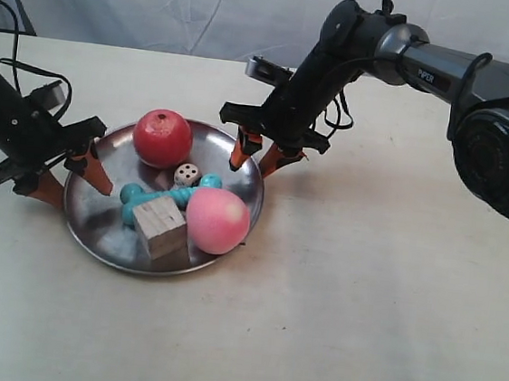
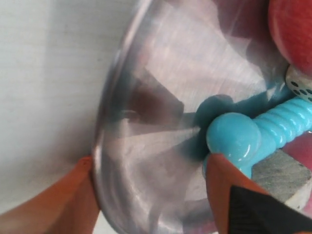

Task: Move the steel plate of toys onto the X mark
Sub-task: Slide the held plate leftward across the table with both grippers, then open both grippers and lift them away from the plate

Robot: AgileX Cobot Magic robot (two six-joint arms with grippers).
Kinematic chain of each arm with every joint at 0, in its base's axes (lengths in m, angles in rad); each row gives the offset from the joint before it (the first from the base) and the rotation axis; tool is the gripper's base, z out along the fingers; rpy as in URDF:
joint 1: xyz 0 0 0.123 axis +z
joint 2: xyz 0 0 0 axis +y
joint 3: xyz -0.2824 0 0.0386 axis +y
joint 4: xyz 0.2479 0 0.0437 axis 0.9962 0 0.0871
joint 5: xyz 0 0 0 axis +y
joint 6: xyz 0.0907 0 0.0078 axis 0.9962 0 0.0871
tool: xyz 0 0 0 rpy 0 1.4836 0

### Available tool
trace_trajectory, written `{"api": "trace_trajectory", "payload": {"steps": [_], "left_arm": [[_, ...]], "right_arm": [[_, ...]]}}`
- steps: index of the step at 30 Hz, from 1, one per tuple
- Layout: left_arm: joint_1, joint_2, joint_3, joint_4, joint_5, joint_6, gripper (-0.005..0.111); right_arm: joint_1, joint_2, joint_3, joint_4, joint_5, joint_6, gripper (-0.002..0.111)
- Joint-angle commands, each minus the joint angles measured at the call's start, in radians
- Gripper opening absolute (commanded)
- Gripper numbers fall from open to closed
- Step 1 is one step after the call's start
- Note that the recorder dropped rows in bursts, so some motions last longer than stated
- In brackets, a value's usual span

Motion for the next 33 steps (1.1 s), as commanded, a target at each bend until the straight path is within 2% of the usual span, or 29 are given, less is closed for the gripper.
{"api": "trace_trajectory", "payload": {"steps": [1,9,13,21,22,24,26,28,29,33], "left_arm": [[-0.006,-0.002,-0.004,-0.026,-0.010,0.016,0.058],[0.005,-0.002,-0.004,0.012,0.009,0.019,0.058],[0.045,-0.002,-0.004,0.075,0.039,-0.011,0.058],[0.137,-0.059,-0.004,0.048,0.031,-0.013,0.057],[0.142,-0.075,-0.004,0.051,0.026,-0.001,0.055],[0.148,-0.108,-0.004,0.058,0.025,0.041,0.044],[0.154,-0.155,-0.004,0.066,0.025,0.100,0.024],[0.156,-0.216,-0.004,0.068,0.011,0.144,0.004],[0.156,-0.252,-0.004,0.065,0.001,0.164,0.001],[0.156,-0.422,0.008,0.016,-0.057,0.238,0.000]], "right_arm": [[-0.005,-0.018,-0.009,-0.019,0.004,0.003,0.049],[-0.015,-0.018,-0.009,-0.115,0.004,0.018,0.049],[-0.035,-0.023,-0.009,-0.150,0.004,0.038,0.049],[-0.085,-0.073,-0.009,-0.181,0.004,0.046,0.047],[-0.091,-0.087,-0.009,-0.193,0.004,0.046,0.042],[-0.096,-0.119,-0.009,-0.207,0.004,0.029,0.021],[-0.098,-0.163,-0.009,-0.223,0.004,-0.002,-0.001],[-0.098,-0.223,-0.007,-0.236,0.004,-0.022,0.000],[-0.098,-0.257,-0.007,-0.238,0.004,-0.028,0.000],[-0.084,-0.393,-0.007,-0.220,0.004,-0.046,0.000]]}}
